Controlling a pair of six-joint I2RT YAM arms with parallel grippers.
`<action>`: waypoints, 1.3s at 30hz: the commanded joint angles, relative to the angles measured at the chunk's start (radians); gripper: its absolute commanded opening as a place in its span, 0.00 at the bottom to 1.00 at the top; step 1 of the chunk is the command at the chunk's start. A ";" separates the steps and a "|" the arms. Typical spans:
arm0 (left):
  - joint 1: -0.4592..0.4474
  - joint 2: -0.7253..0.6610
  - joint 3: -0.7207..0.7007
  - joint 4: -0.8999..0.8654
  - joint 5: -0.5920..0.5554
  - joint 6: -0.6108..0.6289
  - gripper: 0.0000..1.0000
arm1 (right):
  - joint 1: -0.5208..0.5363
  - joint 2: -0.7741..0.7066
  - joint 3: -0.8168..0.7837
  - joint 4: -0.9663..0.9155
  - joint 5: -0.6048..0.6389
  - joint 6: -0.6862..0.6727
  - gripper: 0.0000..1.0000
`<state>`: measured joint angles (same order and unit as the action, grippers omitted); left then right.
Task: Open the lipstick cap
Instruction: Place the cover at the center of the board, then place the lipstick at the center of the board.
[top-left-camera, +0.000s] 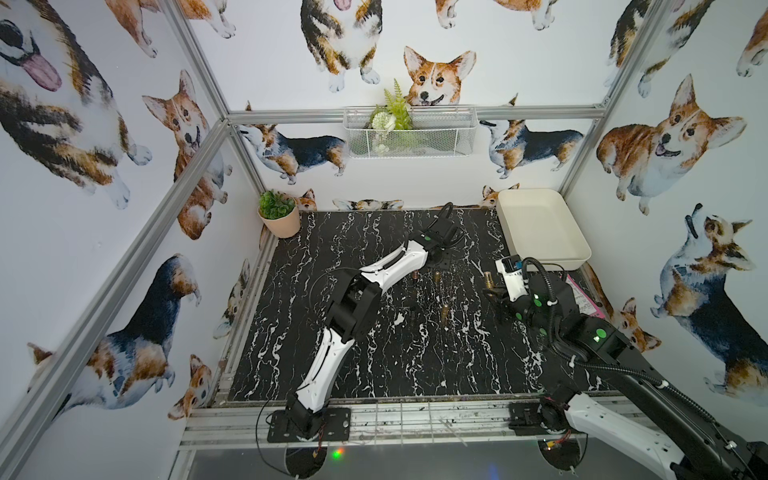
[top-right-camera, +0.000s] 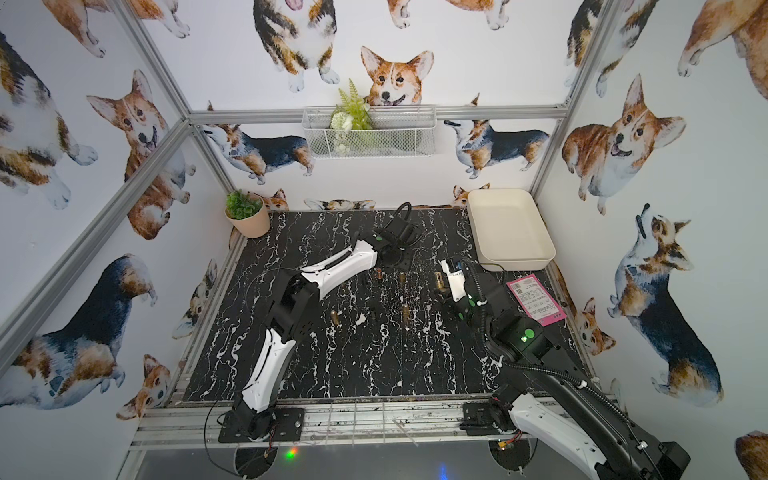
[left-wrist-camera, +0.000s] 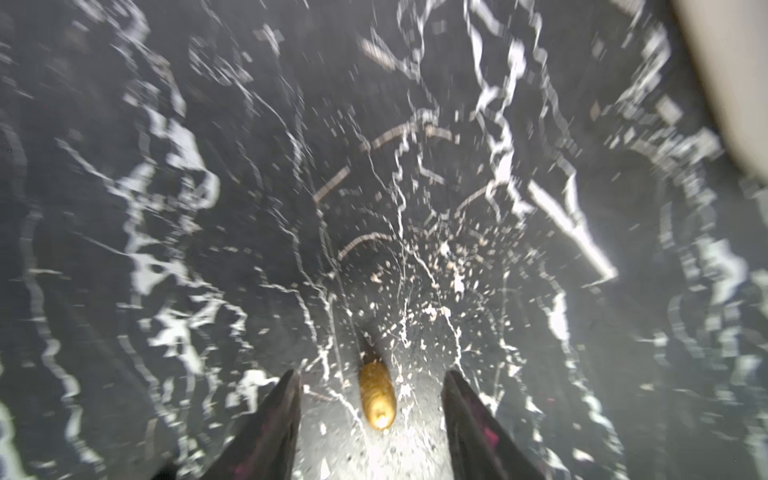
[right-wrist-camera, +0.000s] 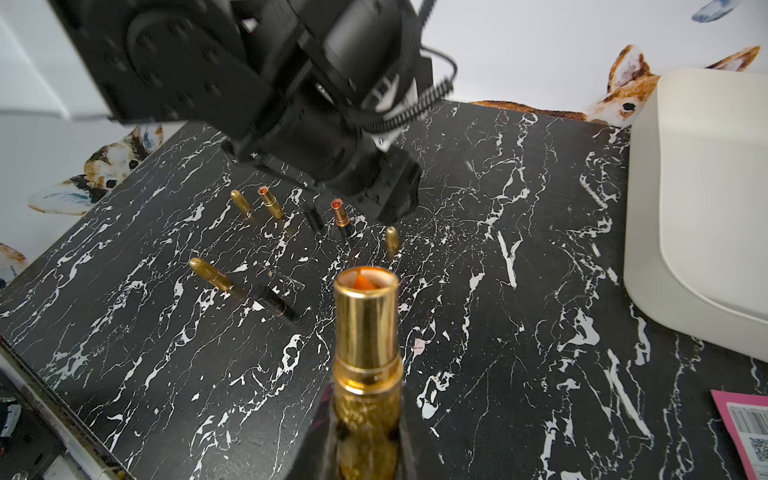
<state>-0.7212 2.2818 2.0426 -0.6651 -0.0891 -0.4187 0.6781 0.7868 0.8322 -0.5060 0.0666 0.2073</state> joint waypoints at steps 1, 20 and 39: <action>0.032 -0.049 0.046 -0.105 0.136 -0.038 0.57 | 0.000 0.024 0.020 0.030 0.005 -0.029 0.04; 0.110 -0.367 -0.150 -0.058 0.801 -0.083 0.57 | -0.003 0.223 0.087 0.144 -0.107 -0.062 0.06; 0.088 -0.430 -0.222 -0.084 0.848 -0.028 0.61 | -0.002 0.319 0.099 0.181 -0.159 -0.014 0.05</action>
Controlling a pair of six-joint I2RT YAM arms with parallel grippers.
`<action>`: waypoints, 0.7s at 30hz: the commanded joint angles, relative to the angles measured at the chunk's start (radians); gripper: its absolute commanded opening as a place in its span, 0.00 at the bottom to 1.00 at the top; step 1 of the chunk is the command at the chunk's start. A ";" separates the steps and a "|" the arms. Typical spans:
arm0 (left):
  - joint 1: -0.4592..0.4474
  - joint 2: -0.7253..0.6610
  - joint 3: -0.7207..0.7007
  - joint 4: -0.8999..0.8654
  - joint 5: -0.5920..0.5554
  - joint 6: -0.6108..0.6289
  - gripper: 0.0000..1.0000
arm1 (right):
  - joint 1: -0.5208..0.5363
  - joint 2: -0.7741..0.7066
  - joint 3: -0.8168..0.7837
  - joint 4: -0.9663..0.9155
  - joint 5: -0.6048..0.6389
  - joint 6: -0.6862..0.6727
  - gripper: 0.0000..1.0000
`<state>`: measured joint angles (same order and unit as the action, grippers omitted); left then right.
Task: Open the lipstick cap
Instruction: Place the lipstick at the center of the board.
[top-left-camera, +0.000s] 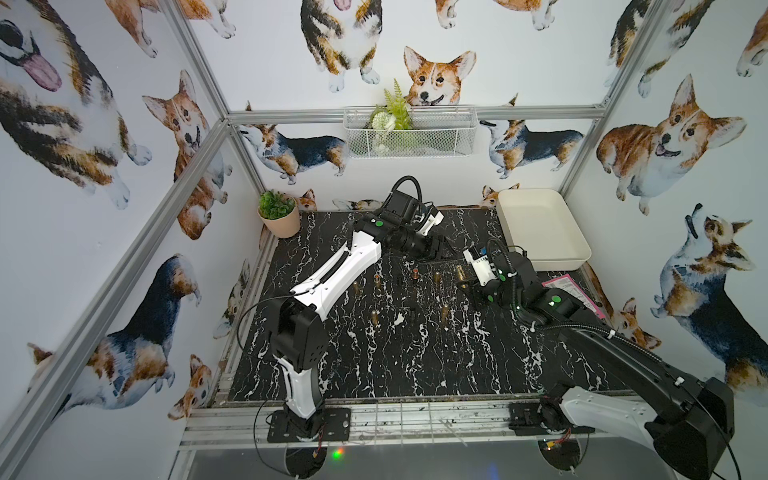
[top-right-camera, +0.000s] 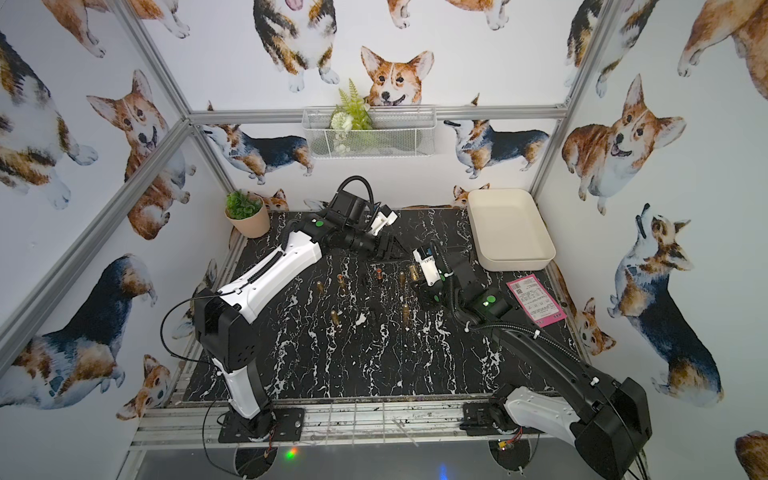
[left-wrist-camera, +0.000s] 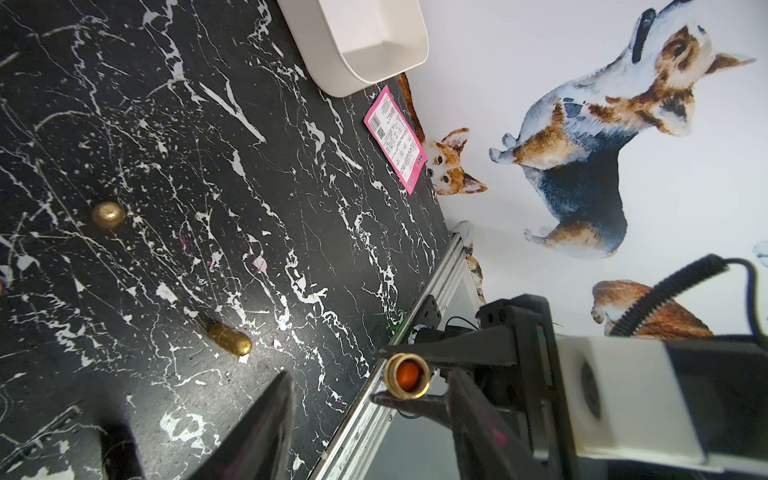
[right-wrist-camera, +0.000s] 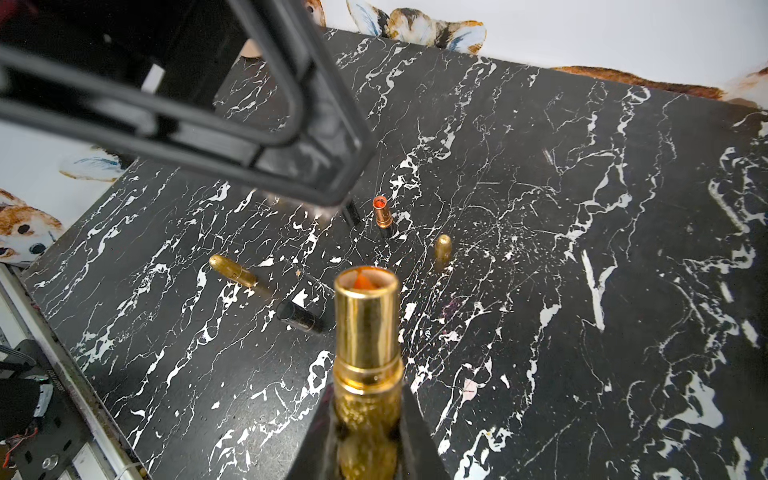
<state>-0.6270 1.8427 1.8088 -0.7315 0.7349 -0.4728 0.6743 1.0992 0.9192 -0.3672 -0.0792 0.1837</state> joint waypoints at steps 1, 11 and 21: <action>-0.011 0.015 0.020 -0.028 0.024 0.033 0.60 | 0.001 0.008 0.011 0.044 -0.013 0.010 0.05; -0.042 0.071 0.071 -0.085 0.008 0.065 0.55 | 0.001 0.014 0.018 0.047 -0.010 -0.010 0.05; -0.043 0.106 0.121 -0.117 0.012 0.080 0.46 | 0.001 0.064 0.027 0.034 0.000 -0.038 0.05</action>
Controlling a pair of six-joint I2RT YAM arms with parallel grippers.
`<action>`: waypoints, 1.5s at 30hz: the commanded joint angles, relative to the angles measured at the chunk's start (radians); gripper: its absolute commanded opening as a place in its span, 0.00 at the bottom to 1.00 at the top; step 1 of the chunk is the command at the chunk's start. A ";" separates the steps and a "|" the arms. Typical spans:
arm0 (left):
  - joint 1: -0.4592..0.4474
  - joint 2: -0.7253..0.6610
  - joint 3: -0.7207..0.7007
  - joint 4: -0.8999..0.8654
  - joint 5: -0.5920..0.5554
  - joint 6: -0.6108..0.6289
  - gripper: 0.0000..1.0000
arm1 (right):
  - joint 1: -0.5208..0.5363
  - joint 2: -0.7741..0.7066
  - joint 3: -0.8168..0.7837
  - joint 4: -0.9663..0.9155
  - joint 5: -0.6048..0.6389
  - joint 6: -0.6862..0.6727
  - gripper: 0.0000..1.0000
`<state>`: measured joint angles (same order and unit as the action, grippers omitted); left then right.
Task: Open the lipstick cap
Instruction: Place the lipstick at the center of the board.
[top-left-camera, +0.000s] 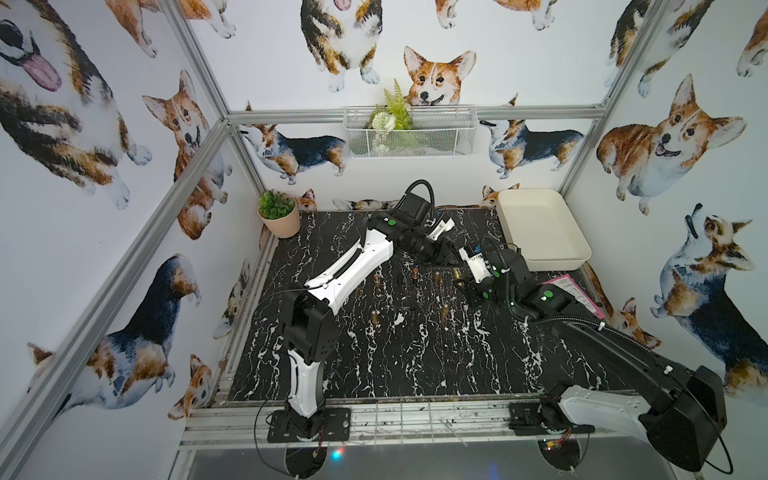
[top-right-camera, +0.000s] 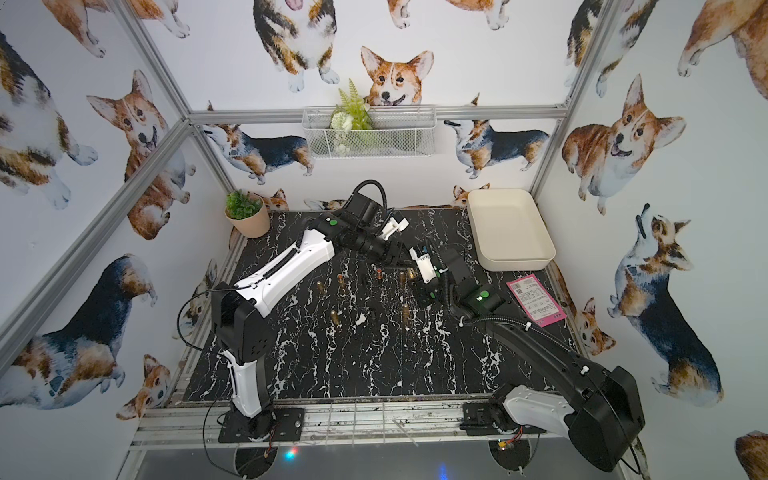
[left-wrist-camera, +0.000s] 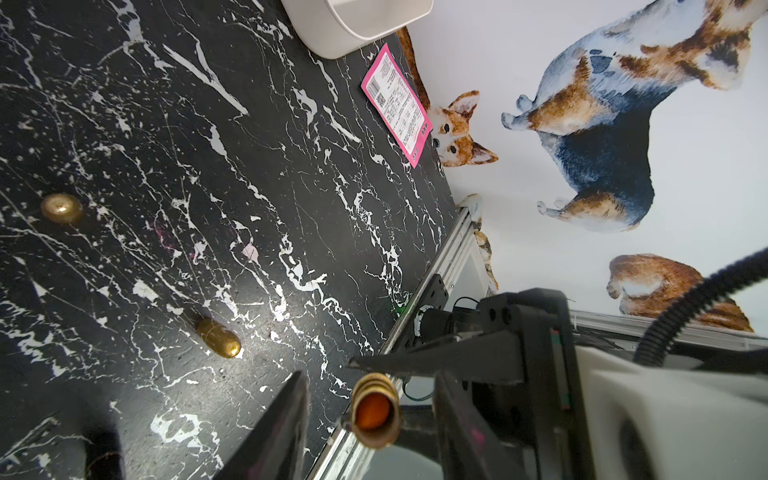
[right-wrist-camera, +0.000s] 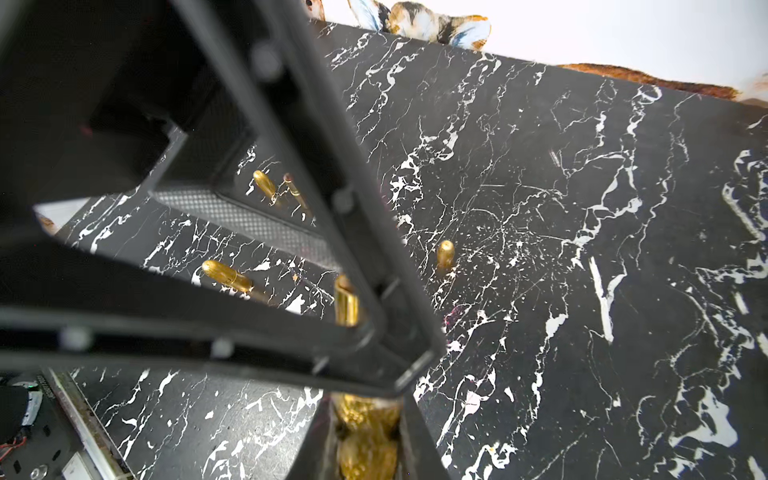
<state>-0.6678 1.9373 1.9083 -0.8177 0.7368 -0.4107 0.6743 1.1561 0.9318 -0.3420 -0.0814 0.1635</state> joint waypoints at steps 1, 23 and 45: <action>-0.004 0.018 0.031 -0.041 0.013 0.023 0.45 | 0.001 0.008 0.015 0.006 0.006 -0.021 0.05; -0.012 0.018 0.017 -0.065 -0.005 0.047 0.33 | 0.002 0.009 0.012 0.008 0.022 -0.023 0.05; -0.012 0.046 0.065 -0.070 -0.031 0.047 0.28 | 0.001 0.007 0.011 -0.006 0.015 -0.036 0.05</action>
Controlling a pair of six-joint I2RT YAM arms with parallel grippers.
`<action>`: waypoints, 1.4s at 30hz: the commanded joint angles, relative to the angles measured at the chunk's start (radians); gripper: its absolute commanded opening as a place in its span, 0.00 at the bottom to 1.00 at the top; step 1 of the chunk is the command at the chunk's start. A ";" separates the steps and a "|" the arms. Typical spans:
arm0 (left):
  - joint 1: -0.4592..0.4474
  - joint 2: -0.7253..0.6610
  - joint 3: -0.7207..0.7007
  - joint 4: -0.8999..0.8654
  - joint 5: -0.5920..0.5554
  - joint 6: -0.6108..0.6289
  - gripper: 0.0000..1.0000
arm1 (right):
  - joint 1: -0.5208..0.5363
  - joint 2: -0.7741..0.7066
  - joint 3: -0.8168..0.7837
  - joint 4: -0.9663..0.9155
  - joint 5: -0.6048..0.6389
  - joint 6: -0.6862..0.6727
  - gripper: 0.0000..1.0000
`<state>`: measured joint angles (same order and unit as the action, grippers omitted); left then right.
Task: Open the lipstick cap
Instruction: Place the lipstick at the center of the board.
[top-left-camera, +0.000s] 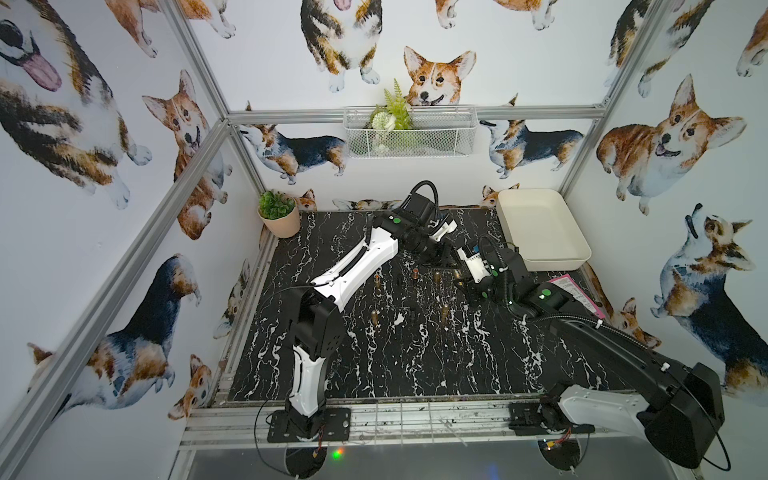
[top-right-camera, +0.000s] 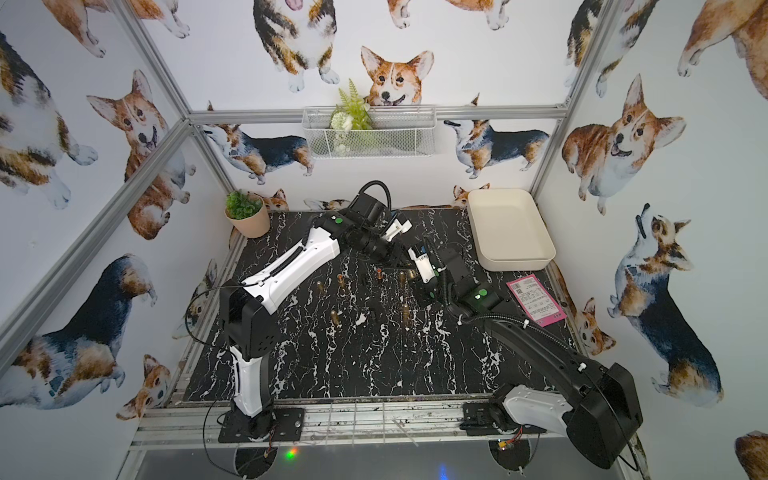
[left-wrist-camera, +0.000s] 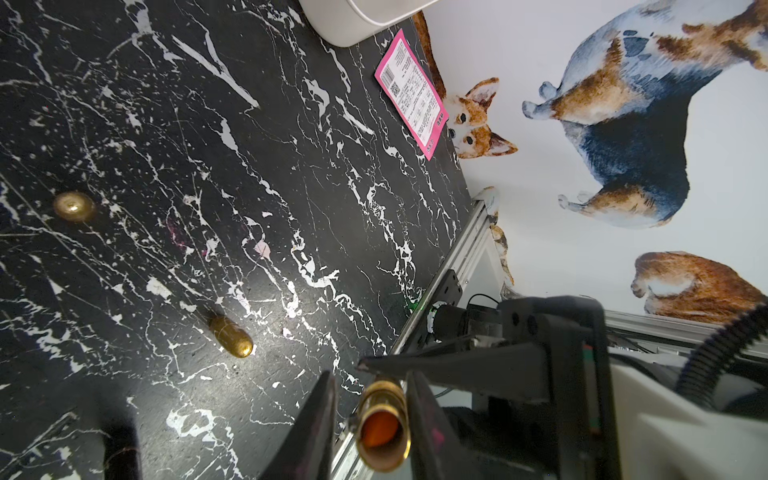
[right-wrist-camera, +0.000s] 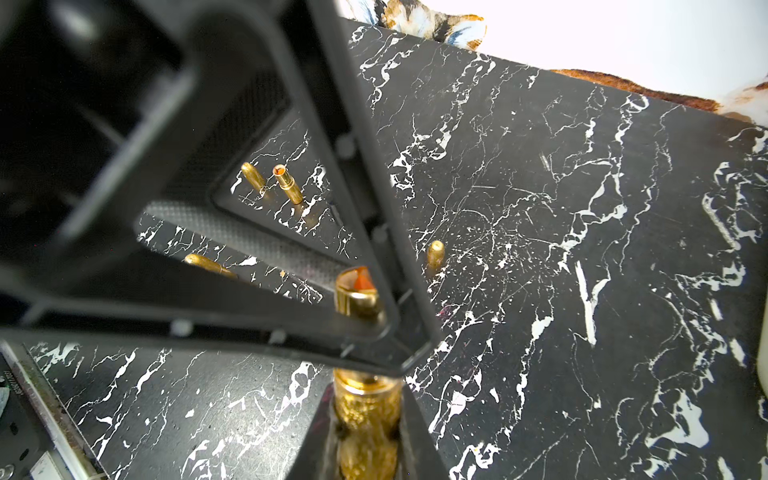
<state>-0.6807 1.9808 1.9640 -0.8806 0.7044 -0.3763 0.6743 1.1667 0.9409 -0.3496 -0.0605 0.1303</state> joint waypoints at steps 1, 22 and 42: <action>0.001 0.003 0.009 -0.009 0.002 0.013 0.26 | 0.001 -0.003 0.001 0.001 -0.004 -0.003 0.05; 0.001 -0.011 0.010 -0.034 -0.020 0.029 0.15 | 0.001 0.018 0.001 0.012 0.013 0.000 0.12; 0.016 -0.020 0.038 -0.020 -0.211 -0.007 0.11 | 0.002 -0.039 -0.004 -0.035 0.073 -0.008 0.49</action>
<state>-0.6727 1.9633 1.9907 -0.9024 0.6041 -0.3710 0.6743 1.1542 0.9394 -0.3584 -0.0219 0.1284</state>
